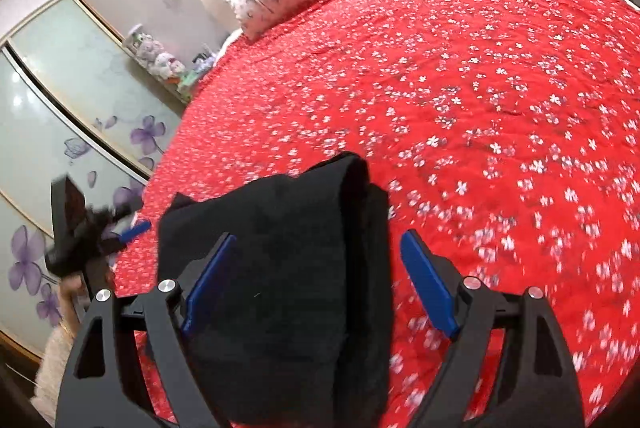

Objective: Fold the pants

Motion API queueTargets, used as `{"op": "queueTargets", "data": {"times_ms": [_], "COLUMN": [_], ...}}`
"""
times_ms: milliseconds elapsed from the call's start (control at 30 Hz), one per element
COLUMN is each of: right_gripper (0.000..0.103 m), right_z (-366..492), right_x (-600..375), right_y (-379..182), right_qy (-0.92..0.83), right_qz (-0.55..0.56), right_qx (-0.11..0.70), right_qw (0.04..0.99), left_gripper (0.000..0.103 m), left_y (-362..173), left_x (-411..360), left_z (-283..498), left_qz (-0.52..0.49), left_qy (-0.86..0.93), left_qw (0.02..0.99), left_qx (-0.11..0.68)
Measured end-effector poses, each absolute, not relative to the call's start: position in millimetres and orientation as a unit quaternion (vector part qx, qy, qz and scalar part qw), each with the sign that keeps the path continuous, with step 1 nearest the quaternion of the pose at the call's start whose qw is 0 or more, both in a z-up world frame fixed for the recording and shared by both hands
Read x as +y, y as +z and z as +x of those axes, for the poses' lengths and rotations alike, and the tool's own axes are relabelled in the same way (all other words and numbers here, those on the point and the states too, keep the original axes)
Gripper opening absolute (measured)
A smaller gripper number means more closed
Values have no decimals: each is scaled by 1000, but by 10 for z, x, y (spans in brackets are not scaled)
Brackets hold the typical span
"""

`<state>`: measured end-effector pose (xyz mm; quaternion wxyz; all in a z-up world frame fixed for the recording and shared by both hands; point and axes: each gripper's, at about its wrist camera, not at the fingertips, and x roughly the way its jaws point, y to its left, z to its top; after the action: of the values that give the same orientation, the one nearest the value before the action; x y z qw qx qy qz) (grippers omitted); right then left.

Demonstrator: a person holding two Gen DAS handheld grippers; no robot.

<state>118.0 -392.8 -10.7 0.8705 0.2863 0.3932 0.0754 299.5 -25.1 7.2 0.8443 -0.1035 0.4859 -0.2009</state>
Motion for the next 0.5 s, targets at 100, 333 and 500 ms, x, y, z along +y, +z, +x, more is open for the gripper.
{"op": "queueTargets", "data": {"times_ms": [100,333,500], "right_gripper": [85,74,56], "right_z": [1251,1322,1296], "right_x": [-3917,-3735,-3629], "right_y": [-192,-221,-232], "right_qy": [88,79,80], "right_qz": [293,243,215], "right_qx": [399,418,417], "right_qw": [865,872,879], "left_gripper": [88,30,6], "left_y": [-80,-356,-443], "left_x": [-382,-558,-309], "left_z": [3245,3443,3447], "left_qz": [-84,-40,-105], "left_qy": [-188,-159,-146], "left_qw": [833,828,829], "left_qx": [514,536,530]}}
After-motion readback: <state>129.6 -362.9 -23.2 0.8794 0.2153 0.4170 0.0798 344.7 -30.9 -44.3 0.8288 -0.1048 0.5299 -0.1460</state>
